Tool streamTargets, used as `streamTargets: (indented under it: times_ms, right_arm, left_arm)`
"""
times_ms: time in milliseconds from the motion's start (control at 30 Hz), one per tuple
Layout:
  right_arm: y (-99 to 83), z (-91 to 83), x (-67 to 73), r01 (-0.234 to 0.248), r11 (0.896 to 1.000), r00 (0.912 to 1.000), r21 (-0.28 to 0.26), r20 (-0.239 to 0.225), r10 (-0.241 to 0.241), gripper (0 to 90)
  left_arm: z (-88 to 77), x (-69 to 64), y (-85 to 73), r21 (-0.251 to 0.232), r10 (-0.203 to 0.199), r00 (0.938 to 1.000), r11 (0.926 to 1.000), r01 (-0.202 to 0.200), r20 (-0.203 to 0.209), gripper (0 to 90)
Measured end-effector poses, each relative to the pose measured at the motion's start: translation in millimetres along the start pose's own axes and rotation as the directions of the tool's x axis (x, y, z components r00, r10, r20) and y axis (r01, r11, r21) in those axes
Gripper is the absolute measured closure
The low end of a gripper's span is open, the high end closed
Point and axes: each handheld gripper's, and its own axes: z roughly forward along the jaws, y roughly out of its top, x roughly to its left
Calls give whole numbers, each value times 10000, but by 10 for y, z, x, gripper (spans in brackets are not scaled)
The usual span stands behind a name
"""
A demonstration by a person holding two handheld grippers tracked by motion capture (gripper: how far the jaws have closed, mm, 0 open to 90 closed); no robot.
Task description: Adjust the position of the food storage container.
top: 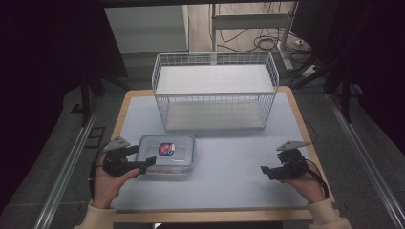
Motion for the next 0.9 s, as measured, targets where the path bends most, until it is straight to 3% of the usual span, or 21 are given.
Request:
streamTargets:
  times_ms: [233,333,533,733,767,800,900]
  right_arm:
    - [-26,-3,-27,161,9999,9999,-60,-45,-161,166]
    - [-33,6,-19,295,9996,9995,54,73,-295,167]
    - [-21,-24,-12,415,9991,9991,-101,131,-414,171]
    - [-56,-41,-32,437,9990,9989,-93,182,-435,171]
    - [-71,-49,-41,427,9990,9989,-142,206,-424,172]
    - [-94,-68,-50,353,9992,9990,-160,271,-349,172]
    - [-105,-93,-60,356,9992,9988,-152,329,-351,172]
  left_arm:
    - [-40,-37,-47,16,-9,10000,10000,9,2,157]
    - [-50,-43,-38,-32,167,9999,9999,-167,16,161]
    - [-80,29,-29,-59,-101,9999,9999,101,75,229]
    - [-101,89,10,-28,-18,9997,10000,17,-249,484]
    - [-106,105,12,-41,-29,9995,10000,28,-316,484]
    - [-120,151,18,100,-30,9986,9999,35,-528,623]
    - [-139,211,19,256,-77,9972,9996,96,-750,787]
